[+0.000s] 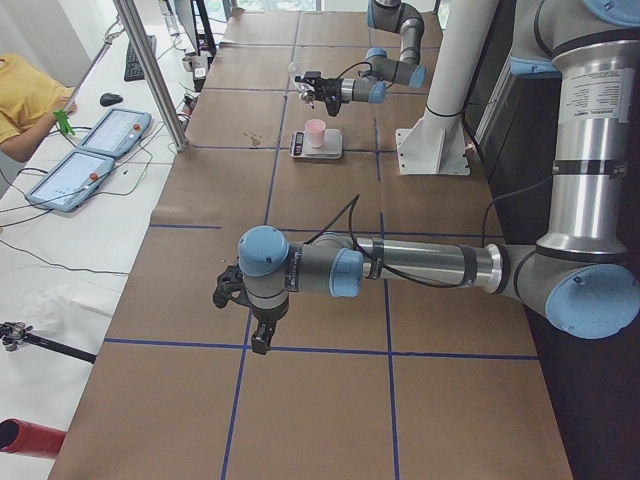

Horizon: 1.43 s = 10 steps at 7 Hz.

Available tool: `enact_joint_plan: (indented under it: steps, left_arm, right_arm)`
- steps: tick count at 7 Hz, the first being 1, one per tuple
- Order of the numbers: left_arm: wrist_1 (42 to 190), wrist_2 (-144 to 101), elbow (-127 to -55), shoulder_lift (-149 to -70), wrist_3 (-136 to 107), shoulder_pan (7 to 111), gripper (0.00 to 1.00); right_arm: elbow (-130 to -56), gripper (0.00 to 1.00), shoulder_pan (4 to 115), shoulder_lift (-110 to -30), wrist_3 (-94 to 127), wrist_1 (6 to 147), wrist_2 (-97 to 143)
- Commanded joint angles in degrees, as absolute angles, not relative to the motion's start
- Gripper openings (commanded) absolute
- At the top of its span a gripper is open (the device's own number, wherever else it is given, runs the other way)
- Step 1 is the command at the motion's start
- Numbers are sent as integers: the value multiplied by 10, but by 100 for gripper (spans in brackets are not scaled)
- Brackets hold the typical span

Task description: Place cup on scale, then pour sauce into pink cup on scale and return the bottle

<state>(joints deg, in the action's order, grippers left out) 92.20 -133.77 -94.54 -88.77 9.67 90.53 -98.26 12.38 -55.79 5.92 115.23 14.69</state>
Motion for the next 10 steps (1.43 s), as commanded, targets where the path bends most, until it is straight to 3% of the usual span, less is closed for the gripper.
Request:
enact_joint_plan:
  steps: [1,10]
  left_arm:
    - [922,-1338,-946,-888,97,905,100]
    - [922,-1338,-946,-888,97,905,100]
  right_arm:
    - [-983,0,124,-557,59,1152,147]
    - [-986,0,127,-556,81,1145,148]
